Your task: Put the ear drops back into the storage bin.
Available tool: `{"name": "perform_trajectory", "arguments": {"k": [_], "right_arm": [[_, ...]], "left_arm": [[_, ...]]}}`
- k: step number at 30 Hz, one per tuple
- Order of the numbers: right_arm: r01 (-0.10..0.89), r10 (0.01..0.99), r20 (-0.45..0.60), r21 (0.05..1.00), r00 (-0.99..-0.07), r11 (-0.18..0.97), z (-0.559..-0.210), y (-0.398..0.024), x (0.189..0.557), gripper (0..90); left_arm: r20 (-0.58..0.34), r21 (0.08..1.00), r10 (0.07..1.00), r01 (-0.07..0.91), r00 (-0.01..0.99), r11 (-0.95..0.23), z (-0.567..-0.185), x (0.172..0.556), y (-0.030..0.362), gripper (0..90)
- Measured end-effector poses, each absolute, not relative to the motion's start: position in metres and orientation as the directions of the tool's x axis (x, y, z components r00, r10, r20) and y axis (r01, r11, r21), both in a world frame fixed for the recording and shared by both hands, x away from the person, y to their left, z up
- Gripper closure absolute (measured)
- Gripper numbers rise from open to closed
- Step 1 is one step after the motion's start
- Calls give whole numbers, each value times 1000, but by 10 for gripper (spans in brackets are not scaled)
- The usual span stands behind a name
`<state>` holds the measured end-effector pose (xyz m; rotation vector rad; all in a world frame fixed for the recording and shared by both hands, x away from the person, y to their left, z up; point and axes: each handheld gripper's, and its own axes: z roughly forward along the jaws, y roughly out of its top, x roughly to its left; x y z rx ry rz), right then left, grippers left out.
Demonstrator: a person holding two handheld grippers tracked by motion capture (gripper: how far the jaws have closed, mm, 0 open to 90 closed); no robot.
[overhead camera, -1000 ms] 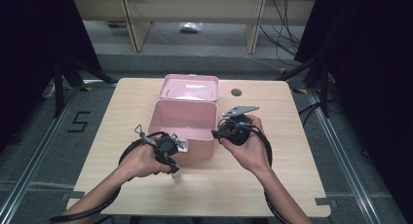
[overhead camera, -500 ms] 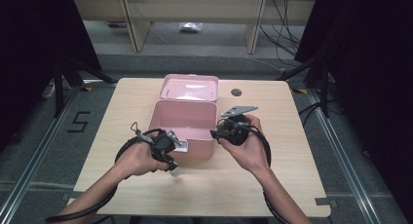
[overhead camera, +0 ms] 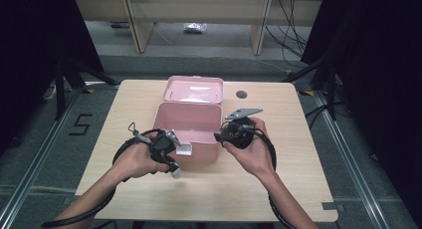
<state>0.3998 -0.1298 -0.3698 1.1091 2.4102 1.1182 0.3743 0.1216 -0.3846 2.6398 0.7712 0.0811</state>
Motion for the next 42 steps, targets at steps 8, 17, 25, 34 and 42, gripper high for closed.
{"name": "perform_trajectory", "arguments": {"k": [8, 17, 25, 34, 42], "right_arm": [[533, 734, 79, 740, -674, 410, -370, -129, 400, 682], [508, 731, 66, 762, -679, 402, -373, -128, 401, 679], [524, 736, 71, 748, -673, 407, -371, -129, 399, 678], [537, 734, 86, 740, -673, 406, -370, -128, 398, 676], [540, 736, 90, 740, -671, 401, -369, -127, 398, 675]], "left_arm": [[-50, 389, 540, 514, 840, -764, -381, 374, 124, 716], [-41, 400, 541, 510, 840, -762, -376, 374, 129, 716], [-45, 403, 547, 516, 836, -756, -372, 375, 131, 716], [-36, 415, 549, 512, 835, -752, -369, 376, 135, 716], [-29, 422, 562, 520, 826, -743, -364, 377, 140, 716]]}}
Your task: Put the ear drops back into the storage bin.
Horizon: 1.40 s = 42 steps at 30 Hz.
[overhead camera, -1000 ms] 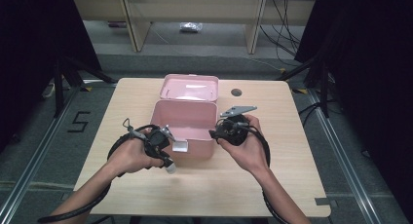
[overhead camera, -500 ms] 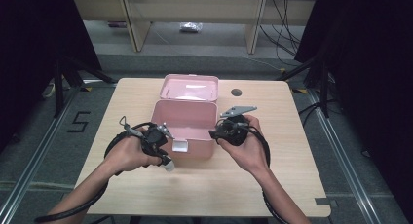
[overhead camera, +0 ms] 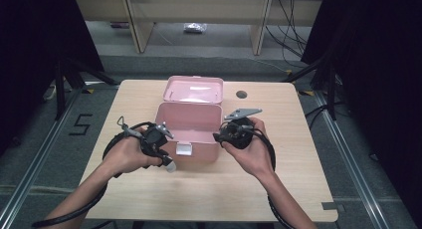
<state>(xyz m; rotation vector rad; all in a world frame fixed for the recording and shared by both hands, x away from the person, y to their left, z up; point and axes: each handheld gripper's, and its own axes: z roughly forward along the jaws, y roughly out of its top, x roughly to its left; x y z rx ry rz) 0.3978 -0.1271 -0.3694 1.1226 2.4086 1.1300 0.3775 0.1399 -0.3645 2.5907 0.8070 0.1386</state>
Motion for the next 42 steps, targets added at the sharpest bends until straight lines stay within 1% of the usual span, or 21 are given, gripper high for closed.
{"name": "perform_trajectory", "arguments": {"k": [5, 6, 14, 17, 20, 22, 33, 34, 35, 37, 40, 41, 42], "right_arm": [[528, 732, 79, 746, -676, 407, -370, -127, 398, 675], [507, 725, 63, 757, -686, 413, -371, -127, 400, 674], [518, 731, 67, 749, -679, 413, -370, -127, 399, 674], [538, 737, 87, 741, -670, 402, -371, -127, 398, 674], [539, 736, 87, 739, -671, 404, -371, -127, 398, 672], [528, 740, 88, 757, -667, 385, -374, -125, 398, 668], [537, 732, 93, 742, -674, 400, -373, -125, 398, 667], [505, 718, 62, 752, -694, 424, -374, -126, 400, 667], [528, 729, 83, 745, -680, 407, -374, -124, 398, 667], [553, 738, 103, 733, -667, 397, -373, -124, 397, 667], [535, 739, 100, 754, -666, 380, -375, -122, 397, 667], [513, 722, 68, 750, -689, 419, -374, -124, 399, 667], [520, 722, 75, 745, -688, 418, -373, -123, 399, 667]], "left_arm": [[-22, 420, 563, 519, 826, -745, -362, 378, 142, 716], [-20, 413, 559, 516, 829, -750, -361, 379, 143, 716], [-20, 417, 580, 534, 814, -736, -359, 378, 149, 716], [-20, 425, 582, 534, 813, -731, -357, 378, 150, 716], [-15, 419, 582, 534, 813, -735, -357, 379, 151, 716], [-13, 422, 585, 535, 811, -732, -357, 379, 152, 716], [-12, 434, 595, 540, 804, -721, -353, 381, 157, 716], [-11, 434, 594, 539, 804, -722, -353, 381, 157, 716], [-15, 434, 606, 551, 795, -713, -352, 381, 158, 716], [-9, 432, 600, 545, 800, -719, -351, 381, 159, 716], [-8, 428, 598, 543, 802, -722, -349, 382, 160, 716], [-7, 441, 607, 547, 795, -712, -349, 381, 160, 717], [-15, 442, 613, 555, 790, -704, -348, 381, 160, 716]]}}
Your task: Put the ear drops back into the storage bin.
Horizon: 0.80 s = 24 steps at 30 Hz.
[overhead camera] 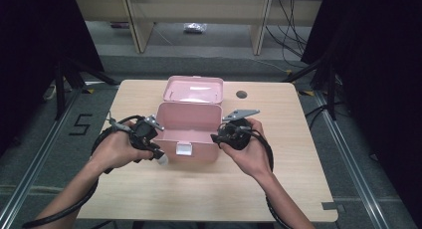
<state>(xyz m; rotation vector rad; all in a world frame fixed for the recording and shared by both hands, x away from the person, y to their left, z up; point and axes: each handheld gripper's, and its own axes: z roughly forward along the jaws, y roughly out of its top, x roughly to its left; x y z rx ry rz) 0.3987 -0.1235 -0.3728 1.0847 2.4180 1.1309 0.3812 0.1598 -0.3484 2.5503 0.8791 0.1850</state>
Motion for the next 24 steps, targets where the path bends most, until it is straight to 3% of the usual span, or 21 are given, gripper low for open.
{"name": "perform_trajectory", "arguments": {"k": [8, 9, 10, 24], "right_arm": [[532, 729, 90, 746, -678, 402, -373, -122, 397, 666], [487, 709, 54, 763, -704, 425, -373, -124, 400, 665], [526, 728, 93, 753, -679, 395, -373, -122, 397, 665], [523, 729, 91, 756, -679, 394, -373, -121, 398, 665]], "left_arm": [[-6, 445, 617, 555, 787, -703, -344, 382, 161, 716], [-6, 445, 617, 555, 787, -703, -344, 382, 161, 716], [-6, 449, 621, 557, 784, -698, -344, 382, 162, 716], [2, 465, 628, 555, 778, -690, -332, 385, 165, 716]]}}
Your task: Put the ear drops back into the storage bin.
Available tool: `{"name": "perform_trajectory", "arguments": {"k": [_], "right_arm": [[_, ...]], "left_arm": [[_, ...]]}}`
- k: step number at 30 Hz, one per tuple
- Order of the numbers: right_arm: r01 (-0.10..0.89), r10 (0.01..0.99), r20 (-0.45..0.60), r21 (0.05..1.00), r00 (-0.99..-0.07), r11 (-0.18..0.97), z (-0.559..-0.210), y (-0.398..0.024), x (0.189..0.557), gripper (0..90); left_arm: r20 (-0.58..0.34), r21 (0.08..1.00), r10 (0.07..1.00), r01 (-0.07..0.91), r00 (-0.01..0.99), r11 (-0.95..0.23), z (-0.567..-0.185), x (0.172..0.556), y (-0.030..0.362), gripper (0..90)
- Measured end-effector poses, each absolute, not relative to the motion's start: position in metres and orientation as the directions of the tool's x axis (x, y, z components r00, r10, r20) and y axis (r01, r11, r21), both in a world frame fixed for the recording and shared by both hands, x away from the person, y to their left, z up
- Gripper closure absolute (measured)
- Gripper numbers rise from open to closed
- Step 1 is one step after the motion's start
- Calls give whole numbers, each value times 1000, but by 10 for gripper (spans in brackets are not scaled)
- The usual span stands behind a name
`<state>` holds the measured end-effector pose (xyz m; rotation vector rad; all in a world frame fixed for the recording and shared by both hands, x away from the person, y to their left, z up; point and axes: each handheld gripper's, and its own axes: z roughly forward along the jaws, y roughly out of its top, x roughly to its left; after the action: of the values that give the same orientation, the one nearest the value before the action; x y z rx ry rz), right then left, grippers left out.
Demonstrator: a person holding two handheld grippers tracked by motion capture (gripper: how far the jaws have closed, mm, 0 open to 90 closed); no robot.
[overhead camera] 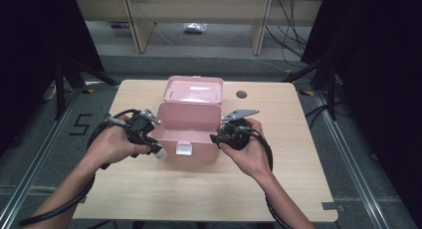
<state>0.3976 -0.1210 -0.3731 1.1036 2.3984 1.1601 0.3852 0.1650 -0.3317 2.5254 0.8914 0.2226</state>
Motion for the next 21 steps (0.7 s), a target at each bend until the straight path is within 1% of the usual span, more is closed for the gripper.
{"name": "perform_trajectory", "arguments": {"k": [2, 6, 7, 9, 10, 14, 21], "right_arm": [[504, 713, 68, 754, -698, 421, -372, -123, 399, 664], [511, 719, 75, 753, -691, 413, -372, -122, 399, 664], [545, 732, 108, 740, -673, 393, -372, -121, 396, 664], [547, 730, 111, 739, -675, 393, -372, -121, 397, 664], [523, 722, 85, 749, -686, 408, -372, -122, 398, 664], [514, 718, 73, 749, -692, 419, -372, -122, 399, 665], [517, 717, 79, 749, -692, 416, -372, -122, 398, 663]], "left_arm": [[2, 465, 631, 558, 776, -687, -330, 386, 165, 716], [7, 468, 634, 558, 773, -685, -328, 387, 165, 716], [2, 473, 636, 560, 772, -681, -327, 387, 165, 716], [7, 469, 634, 557, 773, -685, -326, 387, 165, 716], [8, 472, 635, 557, 772, -683, -325, 388, 165, 716], [9, 476, 635, 555, 773, -682, -323, 389, 164, 716], [7, 472, 637, 559, 771, -682, -320, 391, 164, 716]]}}
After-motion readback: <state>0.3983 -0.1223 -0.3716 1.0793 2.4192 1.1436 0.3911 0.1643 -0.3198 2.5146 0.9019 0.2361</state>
